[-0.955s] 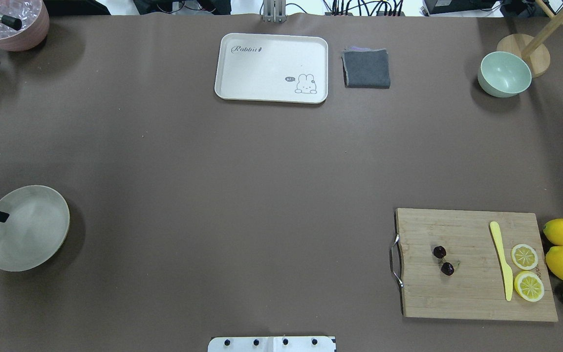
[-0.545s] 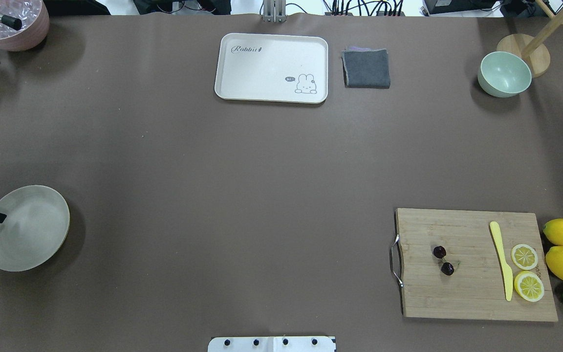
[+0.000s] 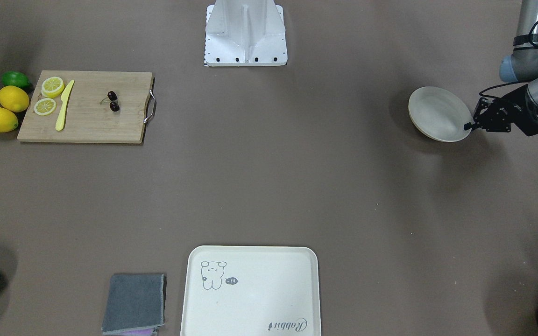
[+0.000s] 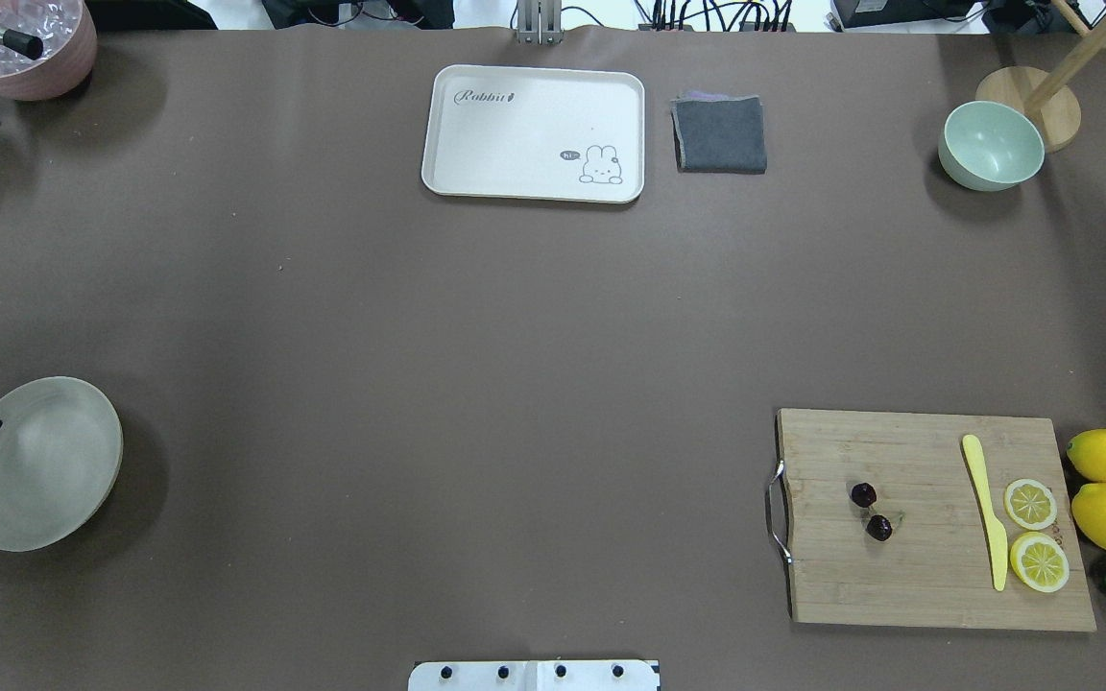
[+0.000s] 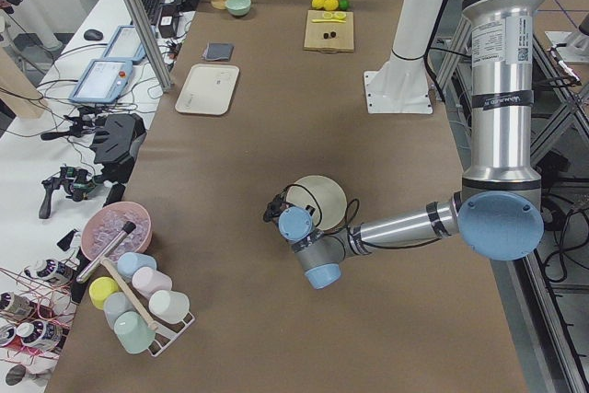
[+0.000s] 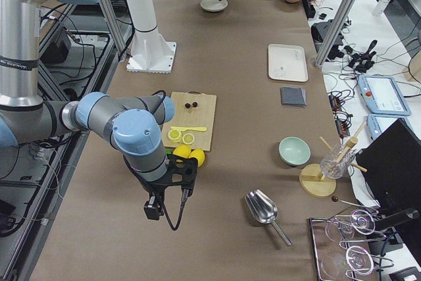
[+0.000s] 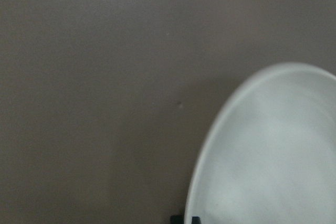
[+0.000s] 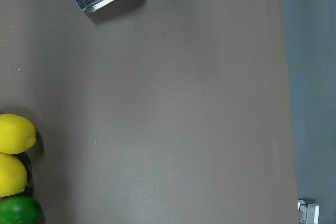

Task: Place red cherry on plate
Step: 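Lower the left gripper onto the rim of the white plate and grip it, then drag the white plate with the left gripper toward the table center, release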

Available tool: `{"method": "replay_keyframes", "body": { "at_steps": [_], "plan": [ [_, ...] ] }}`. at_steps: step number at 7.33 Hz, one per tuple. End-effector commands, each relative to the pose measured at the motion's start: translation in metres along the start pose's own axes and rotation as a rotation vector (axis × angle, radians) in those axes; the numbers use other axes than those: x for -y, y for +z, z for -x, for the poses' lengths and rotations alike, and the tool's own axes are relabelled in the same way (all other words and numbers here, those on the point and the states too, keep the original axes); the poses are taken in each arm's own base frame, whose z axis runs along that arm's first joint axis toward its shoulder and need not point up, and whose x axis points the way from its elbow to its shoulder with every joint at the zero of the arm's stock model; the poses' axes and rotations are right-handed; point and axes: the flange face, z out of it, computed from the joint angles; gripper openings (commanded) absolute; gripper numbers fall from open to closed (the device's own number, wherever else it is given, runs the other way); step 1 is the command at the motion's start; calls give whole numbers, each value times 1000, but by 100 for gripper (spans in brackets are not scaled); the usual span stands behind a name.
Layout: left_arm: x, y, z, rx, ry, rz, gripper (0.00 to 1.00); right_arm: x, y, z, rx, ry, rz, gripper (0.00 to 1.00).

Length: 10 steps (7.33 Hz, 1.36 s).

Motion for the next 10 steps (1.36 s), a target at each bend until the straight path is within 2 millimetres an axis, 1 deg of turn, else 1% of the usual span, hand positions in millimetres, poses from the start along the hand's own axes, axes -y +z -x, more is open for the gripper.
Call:
{"method": "replay_keyframes", "body": {
  "at_steps": [1,2,3,4,5,6,7,8,9,10],
  "plan": [
    [-4,0,1,-4,6,-9,0,-1,0,0,0,-1,-1,100],
    [7,0,-5,-18,1,-6,0,-1,-1,0,-1,-1,-3,100],
    [28,1,-21,-77,-76,12,0,-2,-1,-1,-2,2,-4,100],
    [58,-4,-50,-169,-136,38,0,-1,-2,-1,-3,2,-6,100],
    [86,-9,-74,-186,-189,28,0,-1,-3,-1,-3,3,-7,100],
    [135,-9,-100,-209,-236,16,0,0,-4,-1,-4,2,-8,100],
    [176,-1,-125,-231,-262,9,0,0,-4,-1,-4,2,-8,100],
    [196,26,-150,-236,-279,23,0,0,-4,-1,-4,3,-9,100],
    [240,41,-178,-199,-292,-7,0,-1,-4,-2,-3,7,-11,100],
    [273,52,-219,-178,-302,-4,0,-4,-5,-5,-4,16,-16,100]
  ]
}}
